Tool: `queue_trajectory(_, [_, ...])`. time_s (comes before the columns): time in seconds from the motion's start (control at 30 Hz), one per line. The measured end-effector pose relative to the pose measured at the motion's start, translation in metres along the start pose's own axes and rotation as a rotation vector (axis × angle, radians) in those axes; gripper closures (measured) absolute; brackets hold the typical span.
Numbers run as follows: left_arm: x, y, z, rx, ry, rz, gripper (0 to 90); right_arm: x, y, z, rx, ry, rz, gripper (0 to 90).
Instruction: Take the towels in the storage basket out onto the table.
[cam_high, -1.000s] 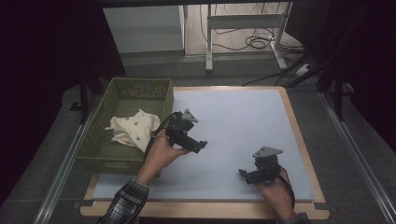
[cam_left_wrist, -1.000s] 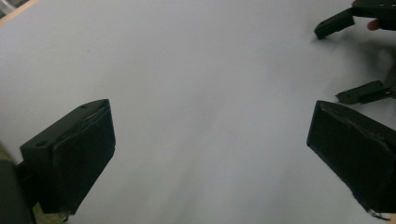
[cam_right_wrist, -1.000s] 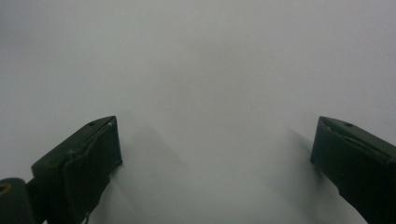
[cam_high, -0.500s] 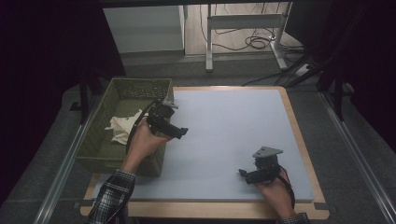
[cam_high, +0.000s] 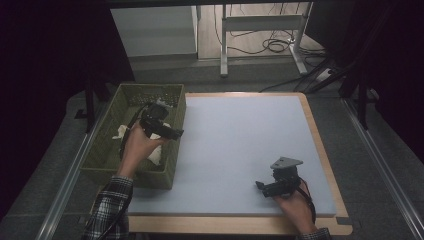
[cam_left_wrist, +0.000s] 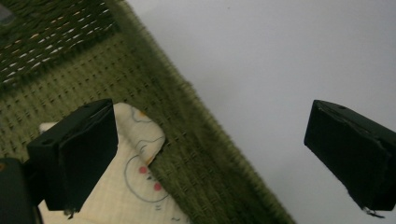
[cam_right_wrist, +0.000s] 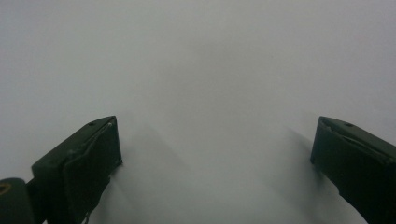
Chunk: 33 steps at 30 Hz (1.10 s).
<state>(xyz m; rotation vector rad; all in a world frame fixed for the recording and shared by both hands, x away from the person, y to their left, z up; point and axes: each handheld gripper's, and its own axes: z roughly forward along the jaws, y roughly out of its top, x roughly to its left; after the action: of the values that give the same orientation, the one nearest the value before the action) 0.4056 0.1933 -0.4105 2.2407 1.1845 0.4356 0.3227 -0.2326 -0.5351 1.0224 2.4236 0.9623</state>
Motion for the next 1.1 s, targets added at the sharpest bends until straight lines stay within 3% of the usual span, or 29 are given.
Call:
queue_trajectory(0.53, [0.04,-0.018,-0.002,0.037,0.051,-0.092,3.4,0.0,0.0,0.0,0.0,0.0,0.0,1.8])
queue_trajectory(0.7, [0.057,-0.029,0.009,0.073,0.057,-0.123,3.0,0.0,0.0,0.0,0.0,0.0,0.0,1.8])
queue_trajectory(0.77, [0.067,-0.035,0.02,0.103,0.047,-0.14,2.6,0.0,0.0,0.0,0.0,0.0,0.0,1.8])
queue_trajectory(1.0, [0.082,-0.043,0.042,0.175,0.011,-0.187,1.8,0.0,0.0,0.0,0.0,0.0,0.0,1.8])
queue_trajectory(1.1, [0.089,-0.047,0.059,0.254,0.013,-0.205,1.6,0.0,0.0,0.0,0.0,0.0,0.0,1.8])
